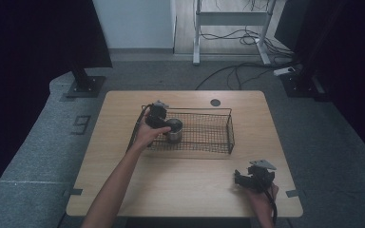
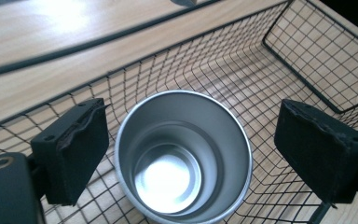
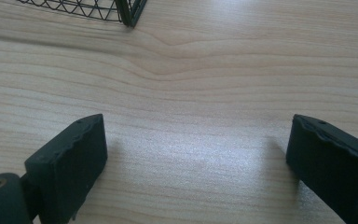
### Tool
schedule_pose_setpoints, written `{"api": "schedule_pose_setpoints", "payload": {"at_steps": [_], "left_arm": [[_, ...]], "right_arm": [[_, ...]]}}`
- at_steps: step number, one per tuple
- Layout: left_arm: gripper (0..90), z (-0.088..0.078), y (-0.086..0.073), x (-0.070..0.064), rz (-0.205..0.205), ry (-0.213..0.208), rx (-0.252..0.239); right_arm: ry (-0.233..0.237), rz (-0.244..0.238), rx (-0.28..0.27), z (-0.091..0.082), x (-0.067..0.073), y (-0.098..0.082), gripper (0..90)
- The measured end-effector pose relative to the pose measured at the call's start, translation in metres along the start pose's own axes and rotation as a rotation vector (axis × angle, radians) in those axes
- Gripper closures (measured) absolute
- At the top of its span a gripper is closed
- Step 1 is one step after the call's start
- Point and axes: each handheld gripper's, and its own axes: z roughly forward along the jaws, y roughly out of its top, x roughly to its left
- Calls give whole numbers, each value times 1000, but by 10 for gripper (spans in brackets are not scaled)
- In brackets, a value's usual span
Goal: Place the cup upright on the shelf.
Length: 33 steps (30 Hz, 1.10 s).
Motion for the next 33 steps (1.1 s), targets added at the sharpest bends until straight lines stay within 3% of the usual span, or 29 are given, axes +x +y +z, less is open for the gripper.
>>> {"api": "schedule_pose_setpoints", "payload": {"at_steps": [7,15,19,21,27,33], "left_arm": [[107,-21,-1,-3,7,1,-55],[118,-50,-15,-10,28,-14,-120],[131,-66,-26,-15,40,-71,-158],[133,-73,-33,-19,53,-74,-172],[135,-86,-55,-28,89,-62,-178],[135,-86,-81,-36,110,-45,-159]], "right_arm": [[0,1,0,0,0,0,50],[0,0,0,0,0,0,50],[0,0,0,0,0,0,50],[0,1,0,0,0,0,50],[0,4,1,0,0,0,50],[0,2,1,0,0,0,50]]}}
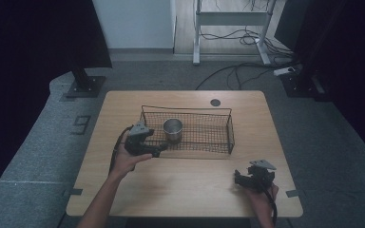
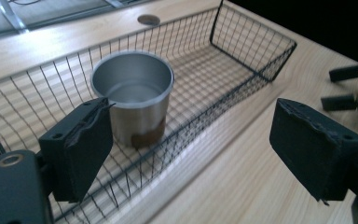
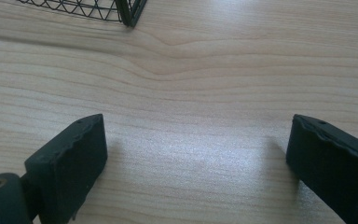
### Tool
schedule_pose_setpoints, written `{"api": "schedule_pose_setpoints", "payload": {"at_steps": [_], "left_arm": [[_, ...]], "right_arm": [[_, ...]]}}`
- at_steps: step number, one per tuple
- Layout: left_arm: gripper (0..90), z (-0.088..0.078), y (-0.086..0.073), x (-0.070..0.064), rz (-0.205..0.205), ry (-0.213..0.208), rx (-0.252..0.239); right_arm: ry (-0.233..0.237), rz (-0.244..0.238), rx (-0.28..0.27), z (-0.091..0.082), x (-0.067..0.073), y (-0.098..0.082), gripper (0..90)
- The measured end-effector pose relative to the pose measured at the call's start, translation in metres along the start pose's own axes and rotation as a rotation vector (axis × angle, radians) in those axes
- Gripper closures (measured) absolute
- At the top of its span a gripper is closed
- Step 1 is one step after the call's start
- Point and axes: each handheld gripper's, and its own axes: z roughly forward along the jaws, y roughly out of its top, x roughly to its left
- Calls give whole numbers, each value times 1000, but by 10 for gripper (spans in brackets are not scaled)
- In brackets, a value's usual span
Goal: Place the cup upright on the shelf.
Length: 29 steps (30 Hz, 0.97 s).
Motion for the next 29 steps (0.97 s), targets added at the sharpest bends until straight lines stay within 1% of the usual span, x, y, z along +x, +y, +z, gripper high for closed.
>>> {"api": "schedule_pose_setpoints", "payload": {"at_steps": [3,7,11,14,18,21,23,27,29], "left_arm": [[137,-3,-9,-4,1,7,-2],[140,-11,-21,-10,-3,5,-15],[140,-18,-34,-16,-2,8,-1],[140,-23,-47,-18,-22,3,0],[140,-27,-65,-20,-45,6,9],[143,-28,-74,-19,-65,1,13],[143,-27,-77,-19,-53,8,35],[145,-27,-78,-19,-66,1,24],[145,-25,-80,-21,-69,-3,31]], "right_arm": [[0,0,0,0,0,0,50],[0,1,0,0,0,0,50],[0,0,0,0,0,0,50],[0,0,0,0,0,0,50],[0,0,0,0,0,0,50],[0,0,0,0,0,0,50],[0,0,0,0,0,0,50],[-1,0,0,0,0,0,50],[-1,0,0,0,0,0,50]]}}
